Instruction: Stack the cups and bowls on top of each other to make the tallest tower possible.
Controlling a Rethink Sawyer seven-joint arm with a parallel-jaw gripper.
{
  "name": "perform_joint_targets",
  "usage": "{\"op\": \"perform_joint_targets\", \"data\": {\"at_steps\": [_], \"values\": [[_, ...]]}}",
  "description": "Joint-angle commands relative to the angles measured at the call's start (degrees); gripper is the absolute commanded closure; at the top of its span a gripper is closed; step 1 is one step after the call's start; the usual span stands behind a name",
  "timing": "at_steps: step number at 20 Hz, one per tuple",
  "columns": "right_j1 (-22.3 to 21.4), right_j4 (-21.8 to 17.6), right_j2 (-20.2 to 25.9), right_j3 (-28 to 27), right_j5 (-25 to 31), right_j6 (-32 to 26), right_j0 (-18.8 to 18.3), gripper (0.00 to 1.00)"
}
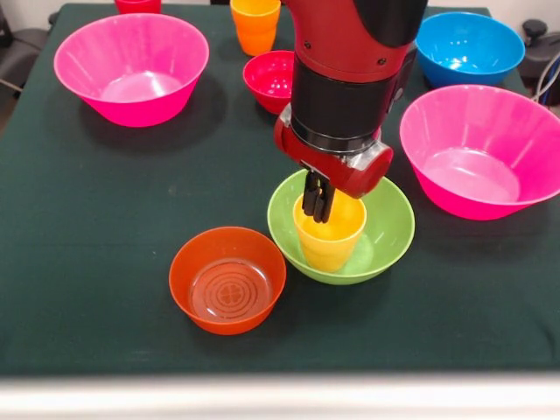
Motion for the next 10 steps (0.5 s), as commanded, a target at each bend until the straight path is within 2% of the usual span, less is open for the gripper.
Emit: {"op": "perform_joint_targets", "data": {"at_steps": [1, 10], "values": [[-2.38, -3.77, 5.63, 1.30, 5.97, -5.73, -2.16, 1.00], [-2.85, -3.90, 6.88, 2.57, 3.83, -6.55, -2.75, 1.00]]}}
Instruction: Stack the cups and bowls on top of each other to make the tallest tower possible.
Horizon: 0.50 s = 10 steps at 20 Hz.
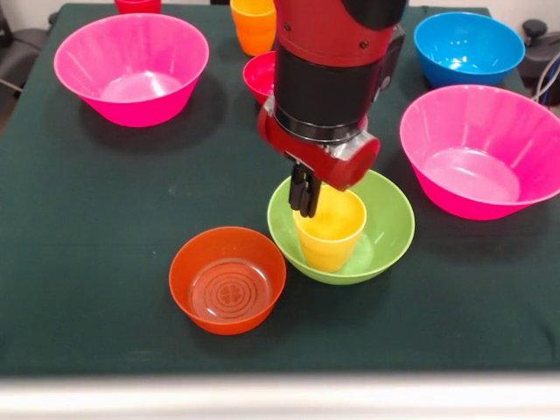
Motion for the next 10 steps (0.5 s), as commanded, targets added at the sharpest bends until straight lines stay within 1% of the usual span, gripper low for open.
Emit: {"op": "perform_joint_targets", "data": {"at_steps": [1, 10], "values": [[-1.36, -3.82, 6.90, 2.54, 3.24, -6.45, -1.59, 1.00], [-0.49, -3.48, 7.19, 1.02, 5.22, -5.46, -1.65, 1.00]]}}
